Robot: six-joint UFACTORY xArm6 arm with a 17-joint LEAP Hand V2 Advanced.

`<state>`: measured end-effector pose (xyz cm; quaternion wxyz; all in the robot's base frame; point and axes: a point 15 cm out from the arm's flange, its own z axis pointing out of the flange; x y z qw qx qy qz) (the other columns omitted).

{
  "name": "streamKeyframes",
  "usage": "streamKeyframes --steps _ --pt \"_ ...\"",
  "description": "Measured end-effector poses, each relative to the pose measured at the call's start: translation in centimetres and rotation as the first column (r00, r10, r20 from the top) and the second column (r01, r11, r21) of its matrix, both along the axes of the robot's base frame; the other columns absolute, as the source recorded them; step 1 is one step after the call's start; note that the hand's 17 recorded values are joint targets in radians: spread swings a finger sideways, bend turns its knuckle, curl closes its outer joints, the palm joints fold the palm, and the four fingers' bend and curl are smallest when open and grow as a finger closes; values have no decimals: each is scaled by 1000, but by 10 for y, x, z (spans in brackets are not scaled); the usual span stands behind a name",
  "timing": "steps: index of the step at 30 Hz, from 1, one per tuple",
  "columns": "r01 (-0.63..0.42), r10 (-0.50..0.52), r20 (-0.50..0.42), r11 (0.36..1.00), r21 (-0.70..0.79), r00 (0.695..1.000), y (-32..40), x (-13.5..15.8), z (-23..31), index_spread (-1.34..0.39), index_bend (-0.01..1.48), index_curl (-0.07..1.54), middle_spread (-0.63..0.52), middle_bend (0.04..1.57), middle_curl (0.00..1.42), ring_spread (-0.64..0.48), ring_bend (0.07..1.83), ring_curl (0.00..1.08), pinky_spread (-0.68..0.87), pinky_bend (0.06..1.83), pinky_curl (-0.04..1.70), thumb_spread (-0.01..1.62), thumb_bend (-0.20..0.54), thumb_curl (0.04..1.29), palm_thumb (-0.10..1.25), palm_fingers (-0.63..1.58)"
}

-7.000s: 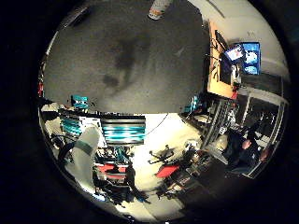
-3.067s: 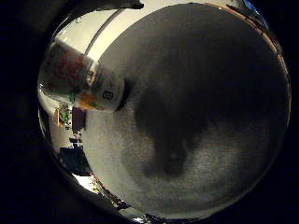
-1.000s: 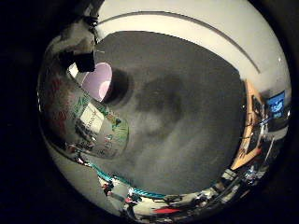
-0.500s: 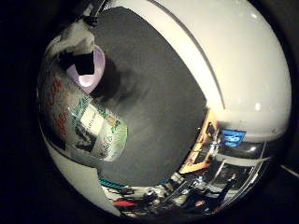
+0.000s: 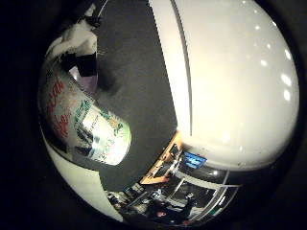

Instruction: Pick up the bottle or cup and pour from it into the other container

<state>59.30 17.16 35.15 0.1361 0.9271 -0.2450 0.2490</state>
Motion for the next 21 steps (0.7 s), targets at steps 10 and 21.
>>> streamKeyframes --steps 10,21 --pt "-62 65 9 973 -222 998 4 1 -4 -395 852 1087 -258 1135 1093 -314 1267 984 -203 1485 758 461 -28 805 1005 957" --pt "-54 52 -13 954 -296 999 -6 -3 -8 -405 810 1097 -255 1115 1090 -317 1234 996 -205 1460 753 464 -28 807 1008 987"
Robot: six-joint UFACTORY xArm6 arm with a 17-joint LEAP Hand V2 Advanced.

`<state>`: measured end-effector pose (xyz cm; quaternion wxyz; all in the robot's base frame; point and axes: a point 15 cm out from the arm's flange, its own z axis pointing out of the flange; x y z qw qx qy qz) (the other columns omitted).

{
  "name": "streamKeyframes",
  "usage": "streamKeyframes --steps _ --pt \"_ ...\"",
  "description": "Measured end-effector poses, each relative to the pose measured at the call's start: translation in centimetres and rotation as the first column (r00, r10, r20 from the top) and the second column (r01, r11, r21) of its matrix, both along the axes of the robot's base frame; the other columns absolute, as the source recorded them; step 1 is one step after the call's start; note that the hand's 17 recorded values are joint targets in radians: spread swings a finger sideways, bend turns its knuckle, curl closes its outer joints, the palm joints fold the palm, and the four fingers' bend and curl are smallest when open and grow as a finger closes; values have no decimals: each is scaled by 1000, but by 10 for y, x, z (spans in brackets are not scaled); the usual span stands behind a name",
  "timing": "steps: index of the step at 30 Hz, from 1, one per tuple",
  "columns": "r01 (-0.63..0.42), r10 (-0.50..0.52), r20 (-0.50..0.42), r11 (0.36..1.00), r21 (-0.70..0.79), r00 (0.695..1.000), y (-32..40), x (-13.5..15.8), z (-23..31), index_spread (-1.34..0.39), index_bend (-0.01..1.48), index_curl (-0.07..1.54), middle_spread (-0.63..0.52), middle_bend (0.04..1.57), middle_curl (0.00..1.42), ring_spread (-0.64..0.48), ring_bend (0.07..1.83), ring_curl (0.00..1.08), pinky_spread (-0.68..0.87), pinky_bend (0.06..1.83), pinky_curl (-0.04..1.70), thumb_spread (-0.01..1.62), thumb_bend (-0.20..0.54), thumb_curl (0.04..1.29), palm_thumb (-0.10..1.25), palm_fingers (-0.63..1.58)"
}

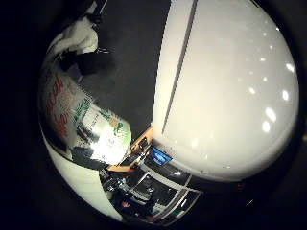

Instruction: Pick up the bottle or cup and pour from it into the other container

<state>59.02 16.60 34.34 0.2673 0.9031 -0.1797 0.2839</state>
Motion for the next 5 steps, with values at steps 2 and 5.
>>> streamKeyframes --steps 2,5 --pt "0 0 0 1000 0 1000 0 0 0 -407 805 1100 -254 1113 1090 -320 1224 1001 -206 1462 756 467 -28 808 1008 987" --pt "-1 1 0 1000 0 1000 0 0 1 -410 804 1104 -256 1112 1094 -327 1219 1010 -207 1462 759 468 -28 808 1008 986"
